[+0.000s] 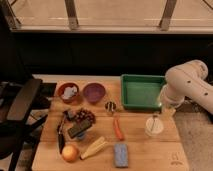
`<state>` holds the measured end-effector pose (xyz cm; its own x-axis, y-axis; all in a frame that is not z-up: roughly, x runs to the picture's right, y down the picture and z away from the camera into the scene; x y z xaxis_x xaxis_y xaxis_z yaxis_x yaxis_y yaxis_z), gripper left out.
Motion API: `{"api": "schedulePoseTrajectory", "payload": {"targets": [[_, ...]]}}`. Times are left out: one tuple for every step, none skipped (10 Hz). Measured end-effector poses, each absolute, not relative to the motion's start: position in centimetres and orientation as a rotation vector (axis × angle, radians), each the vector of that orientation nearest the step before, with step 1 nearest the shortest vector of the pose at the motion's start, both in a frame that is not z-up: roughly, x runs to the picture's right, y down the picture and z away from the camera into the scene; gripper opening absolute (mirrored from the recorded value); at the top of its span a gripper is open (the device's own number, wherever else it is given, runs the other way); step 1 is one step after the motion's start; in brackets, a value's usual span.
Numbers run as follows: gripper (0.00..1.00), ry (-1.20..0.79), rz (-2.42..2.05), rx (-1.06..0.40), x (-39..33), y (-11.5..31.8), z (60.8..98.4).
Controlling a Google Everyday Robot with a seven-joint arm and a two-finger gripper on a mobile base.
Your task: Place eraser in metal cup
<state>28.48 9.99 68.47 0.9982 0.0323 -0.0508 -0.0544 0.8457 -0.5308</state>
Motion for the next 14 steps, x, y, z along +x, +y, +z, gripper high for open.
{"api": "schedulePoseTrajectory", "payload": {"targets": [[0.65, 0.040, 0.046, -0.561, 28.5, 10.0, 68.5], [0.65, 0.040, 0.046, -0.561, 28.5, 10.0, 68.5], [0.65, 0.040, 0.045, -0.561, 28.5, 10.0, 68.5], [0.65, 0.039, 0.037, -0.560, 28.5, 10.0, 68.5], [0.65, 0.042, 0.007, -0.556, 28.5, 9.7, 68.5], [0.65, 0.027, -0.069, -0.551, 27.5, 9.2, 68.5], [0.65, 0.004, -0.167, -0.544, 26.1, 8.8, 68.4], [0.65, -0.019, -0.264, -0.531, 24.4, 8.4, 68.1], [0.65, -0.048, -0.363, -0.516, 21.9, 8.0, 67.8], [0.65, -0.077, -0.436, -0.503, 19.6, 7.8, 67.6], [0.65, -0.111, -0.500, -0.490, 17.3, 7.7, 67.2], [0.65, -0.163, -0.550, -0.486, 14.9, 7.8, 66.8], [0.65, -0.229, -0.586, -0.489, 12.3, 8.1, 66.3], [0.65, -0.303, -0.620, -0.514, 9.9, 8.7, 65.7]]}}
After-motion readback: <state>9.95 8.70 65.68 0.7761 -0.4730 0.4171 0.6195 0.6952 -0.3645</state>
